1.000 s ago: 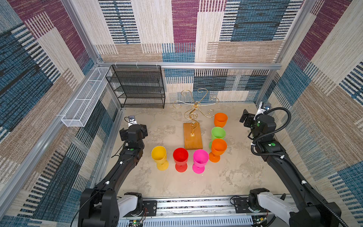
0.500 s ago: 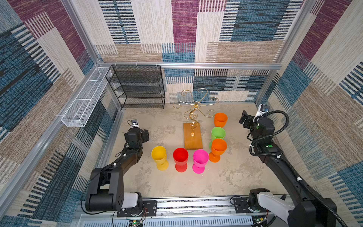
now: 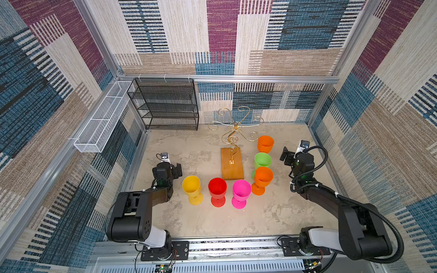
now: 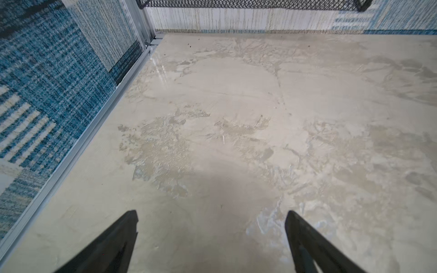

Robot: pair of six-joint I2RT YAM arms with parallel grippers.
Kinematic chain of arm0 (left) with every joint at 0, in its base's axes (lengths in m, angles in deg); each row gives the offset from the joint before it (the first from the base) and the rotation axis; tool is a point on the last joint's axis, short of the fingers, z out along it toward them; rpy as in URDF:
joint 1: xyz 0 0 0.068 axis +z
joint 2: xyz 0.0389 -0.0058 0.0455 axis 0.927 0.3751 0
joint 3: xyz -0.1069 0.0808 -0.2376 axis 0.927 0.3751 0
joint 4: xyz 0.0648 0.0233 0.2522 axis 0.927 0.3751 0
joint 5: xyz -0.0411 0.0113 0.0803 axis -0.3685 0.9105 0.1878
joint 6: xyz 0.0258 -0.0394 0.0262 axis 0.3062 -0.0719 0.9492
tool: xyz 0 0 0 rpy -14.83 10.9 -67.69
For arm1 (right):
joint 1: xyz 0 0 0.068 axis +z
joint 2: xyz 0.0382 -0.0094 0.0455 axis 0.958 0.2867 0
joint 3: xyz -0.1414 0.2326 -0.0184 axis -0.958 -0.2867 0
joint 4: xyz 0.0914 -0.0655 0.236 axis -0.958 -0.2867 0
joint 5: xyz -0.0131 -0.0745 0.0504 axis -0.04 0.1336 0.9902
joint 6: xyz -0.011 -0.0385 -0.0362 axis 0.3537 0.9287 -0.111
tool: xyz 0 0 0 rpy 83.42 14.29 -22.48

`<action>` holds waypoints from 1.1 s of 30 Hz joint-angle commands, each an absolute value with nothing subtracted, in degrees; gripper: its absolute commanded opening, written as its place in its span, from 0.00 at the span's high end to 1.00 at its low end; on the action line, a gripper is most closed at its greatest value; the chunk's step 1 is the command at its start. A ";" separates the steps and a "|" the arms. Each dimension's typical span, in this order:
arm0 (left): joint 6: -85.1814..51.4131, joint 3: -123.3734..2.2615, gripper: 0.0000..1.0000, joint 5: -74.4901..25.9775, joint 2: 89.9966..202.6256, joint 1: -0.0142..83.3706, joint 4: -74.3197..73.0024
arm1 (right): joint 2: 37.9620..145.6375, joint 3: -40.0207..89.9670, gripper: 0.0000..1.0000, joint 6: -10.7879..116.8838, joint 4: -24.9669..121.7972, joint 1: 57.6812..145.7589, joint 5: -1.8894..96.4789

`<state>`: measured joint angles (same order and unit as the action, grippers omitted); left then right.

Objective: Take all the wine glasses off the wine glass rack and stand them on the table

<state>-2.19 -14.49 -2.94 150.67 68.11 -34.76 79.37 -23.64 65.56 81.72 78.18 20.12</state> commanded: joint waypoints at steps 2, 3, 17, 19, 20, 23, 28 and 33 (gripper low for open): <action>-2.27 -13.69 0.01 -4.43 151.56 68.22 -41.39 | 84.06 -27.22 0.00 69.31 99.88 78.16 18.31; -2.38 -13.65 0.01 -4.56 151.62 68.23 -41.23 | 84.80 -26.82 0.01 70.55 99.72 78.17 17.35; -1.87 -12.46 0.01 -5.20 152.56 68.32 -44.28 | 81.69 -30.98 0.03 72.33 102.92 76.66 23.81; -1.86 -12.46 0.01 -5.09 152.55 68.30 -44.43 | 81.56 -31.83 0.04 71.54 102.26 76.67 24.63; -1.86 -12.46 0.01 -5.14 152.56 68.32 -44.43 | 82.19 -32.83 0.04 71.40 102.62 76.67 24.46; -1.86 -12.37 0.01 -5.21 152.55 68.32 -44.51 | 84.41 -35.90 0.04 69.38 107.66 76.68 22.62; -1.77 -12.29 0.01 -5.21 152.50 68.31 -44.60 | 88.40 -37.87 0.00 69.83 115.77 76.27 21.36; -1.77 -12.29 0.01 -5.18 152.59 68.32 -44.60 | 89.16 -37.48 0.00 70.62 115.85 76.25 23.70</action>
